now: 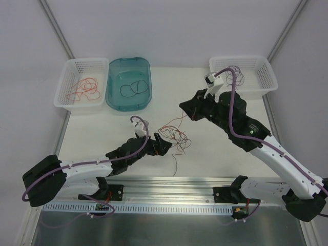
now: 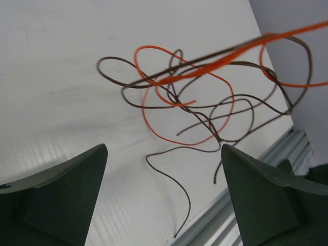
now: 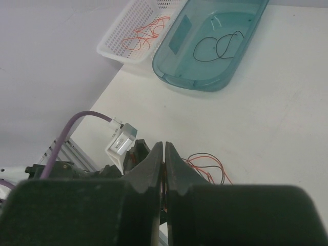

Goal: Untangle the cables

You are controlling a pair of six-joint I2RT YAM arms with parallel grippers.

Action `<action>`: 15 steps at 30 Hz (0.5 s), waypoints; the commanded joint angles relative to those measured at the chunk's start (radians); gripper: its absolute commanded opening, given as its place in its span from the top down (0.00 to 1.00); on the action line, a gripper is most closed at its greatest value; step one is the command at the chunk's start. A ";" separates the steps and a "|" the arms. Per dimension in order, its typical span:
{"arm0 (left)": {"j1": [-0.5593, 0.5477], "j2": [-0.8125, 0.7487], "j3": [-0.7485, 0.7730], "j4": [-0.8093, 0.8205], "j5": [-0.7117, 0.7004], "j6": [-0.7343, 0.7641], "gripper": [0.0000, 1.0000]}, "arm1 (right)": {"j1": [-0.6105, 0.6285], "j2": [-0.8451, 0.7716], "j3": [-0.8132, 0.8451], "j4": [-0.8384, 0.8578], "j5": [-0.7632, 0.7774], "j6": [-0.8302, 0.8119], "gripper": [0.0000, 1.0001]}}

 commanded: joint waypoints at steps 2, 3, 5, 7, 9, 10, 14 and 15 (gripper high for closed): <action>-0.010 0.092 0.022 0.159 -0.199 -0.113 0.08 | 0.022 -0.013 -0.014 0.109 0.005 0.060 0.94; -0.012 0.111 0.027 0.182 -0.218 -0.124 0.10 | 0.025 -0.013 -0.020 0.111 0.008 0.065 0.94; -0.010 0.164 0.051 0.216 -0.222 -0.135 0.12 | 0.031 -0.013 -0.024 0.114 0.010 0.070 0.94; -0.012 0.203 0.076 0.228 -0.231 -0.149 0.13 | 0.037 -0.013 -0.027 0.118 0.015 0.071 0.94; -0.012 0.252 0.096 0.284 -0.239 -0.158 0.15 | 0.045 -0.012 -0.028 0.118 0.015 0.073 0.94; -0.010 0.269 0.098 0.312 -0.242 -0.168 0.16 | 0.048 -0.011 -0.033 0.120 0.016 0.074 0.95; -0.010 0.350 0.121 0.369 -0.236 -0.172 0.35 | 0.052 -0.016 -0.039 0.114 0.027 0.071 0.94; -0.010 0.359 0.124 0.368 -0.233 -0.170 0.40 | 0.054 -0.022 -0.039 0.108 0.036 0.058 0.95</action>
